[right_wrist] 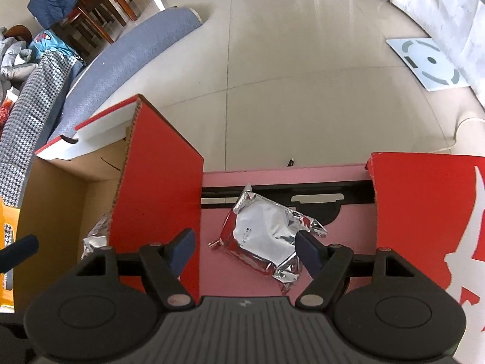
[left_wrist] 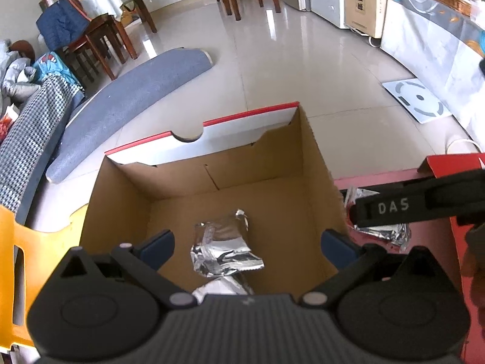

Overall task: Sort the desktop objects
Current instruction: 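Move the open right tool back to the last foil packet on the tray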

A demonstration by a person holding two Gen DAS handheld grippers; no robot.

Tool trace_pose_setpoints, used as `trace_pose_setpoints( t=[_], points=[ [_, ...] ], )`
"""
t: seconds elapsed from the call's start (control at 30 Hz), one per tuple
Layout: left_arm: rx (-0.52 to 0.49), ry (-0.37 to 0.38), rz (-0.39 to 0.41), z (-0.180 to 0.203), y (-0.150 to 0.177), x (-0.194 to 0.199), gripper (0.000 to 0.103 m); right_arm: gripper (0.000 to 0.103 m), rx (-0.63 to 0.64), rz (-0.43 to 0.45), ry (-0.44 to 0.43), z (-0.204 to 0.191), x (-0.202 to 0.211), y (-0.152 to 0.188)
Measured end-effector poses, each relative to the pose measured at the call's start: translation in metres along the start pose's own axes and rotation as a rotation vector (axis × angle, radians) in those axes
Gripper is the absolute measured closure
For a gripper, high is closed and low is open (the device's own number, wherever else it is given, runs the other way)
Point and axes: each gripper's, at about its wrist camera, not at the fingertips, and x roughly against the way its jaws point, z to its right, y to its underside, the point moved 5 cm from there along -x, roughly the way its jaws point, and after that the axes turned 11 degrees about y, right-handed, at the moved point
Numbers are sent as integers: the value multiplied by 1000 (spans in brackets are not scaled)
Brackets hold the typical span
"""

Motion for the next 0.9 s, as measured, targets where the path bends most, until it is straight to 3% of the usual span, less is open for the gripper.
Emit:
trace_pose_setpoints(
  t=[0.33, 0.47, 0.9],
  points=[
    [12, 5, -12, -1, -1, -4, 0, 30, 10, 9, 13, -5, -9, 0],
    [23, -1, -15, -3, -1, -5, 0, 31, 77, 20, 51, -10, -10, 3],
    [-27, 15, -37, -1, 7, -1, 0, 59, 172, 38, 90, -4, -7, 7]
  ],
)
